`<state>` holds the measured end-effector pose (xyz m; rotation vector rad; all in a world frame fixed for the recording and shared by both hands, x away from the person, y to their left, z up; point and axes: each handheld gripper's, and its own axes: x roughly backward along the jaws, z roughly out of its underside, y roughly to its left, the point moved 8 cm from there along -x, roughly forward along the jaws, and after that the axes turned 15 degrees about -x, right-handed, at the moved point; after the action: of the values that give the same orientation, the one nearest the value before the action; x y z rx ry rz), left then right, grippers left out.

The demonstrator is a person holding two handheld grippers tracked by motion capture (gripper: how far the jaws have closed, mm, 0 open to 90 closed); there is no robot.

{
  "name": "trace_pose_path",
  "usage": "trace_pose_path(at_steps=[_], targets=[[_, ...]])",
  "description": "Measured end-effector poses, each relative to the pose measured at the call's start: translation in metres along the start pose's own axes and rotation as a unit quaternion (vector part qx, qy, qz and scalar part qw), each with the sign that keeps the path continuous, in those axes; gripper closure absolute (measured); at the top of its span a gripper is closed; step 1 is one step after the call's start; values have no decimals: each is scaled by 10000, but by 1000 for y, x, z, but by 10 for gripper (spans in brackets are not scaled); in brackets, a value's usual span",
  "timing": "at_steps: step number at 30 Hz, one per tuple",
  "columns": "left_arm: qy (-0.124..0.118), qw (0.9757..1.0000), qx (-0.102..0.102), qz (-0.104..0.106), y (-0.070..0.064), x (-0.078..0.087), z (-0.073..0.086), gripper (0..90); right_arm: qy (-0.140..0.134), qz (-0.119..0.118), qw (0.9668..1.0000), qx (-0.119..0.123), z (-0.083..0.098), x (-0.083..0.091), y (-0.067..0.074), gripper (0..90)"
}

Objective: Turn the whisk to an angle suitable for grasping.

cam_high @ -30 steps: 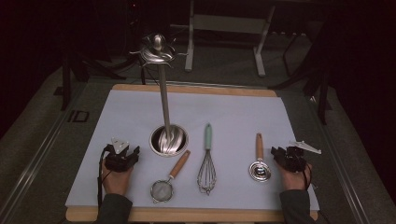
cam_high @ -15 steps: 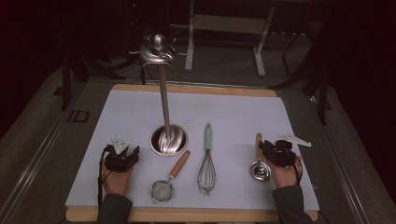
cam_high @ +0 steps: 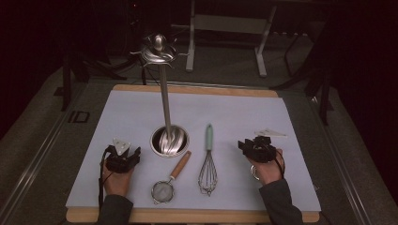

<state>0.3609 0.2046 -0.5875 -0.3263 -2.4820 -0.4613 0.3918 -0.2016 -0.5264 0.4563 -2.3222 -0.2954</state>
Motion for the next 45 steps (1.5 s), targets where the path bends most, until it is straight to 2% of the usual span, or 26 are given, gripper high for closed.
trace_pose_path(at_steps=[5, 12, 19, 29, 36, 41, 45], targets=[[-12, 10000, 7, 11, 0, 0, 0, 545, 189, -123, 9997, 55, 1, -13, 14, 634], [-22, 10000, -6, 14, -1, 0, 0, 544, 497, -206, 9981, 296, 9, -34, 32, 644], [-26, 10000, -2, 10, 0, 0, 0, 543, 635, -371, 9969, 290, 12, -47, 45, 644], [-34, 10000, 8, 12, 0, 0, 0, 537, 917, -652, 9936, 56, 15, -66, 62, 660], [-35, 10000, 18, 10, 0, 0, 0, 532, 1163, -855, 9890, -312, 19, -80, 66, 700], [-28, 10000, 15, 4, 0, 0, 0, 530, 1205, -783, 9889, -374, 18, -85, 68, 689], [-31, 10000, 11, 2, 0, 0, 0, 529, 1299, -738, 9876, -481, 17, -88, 68, 664]])
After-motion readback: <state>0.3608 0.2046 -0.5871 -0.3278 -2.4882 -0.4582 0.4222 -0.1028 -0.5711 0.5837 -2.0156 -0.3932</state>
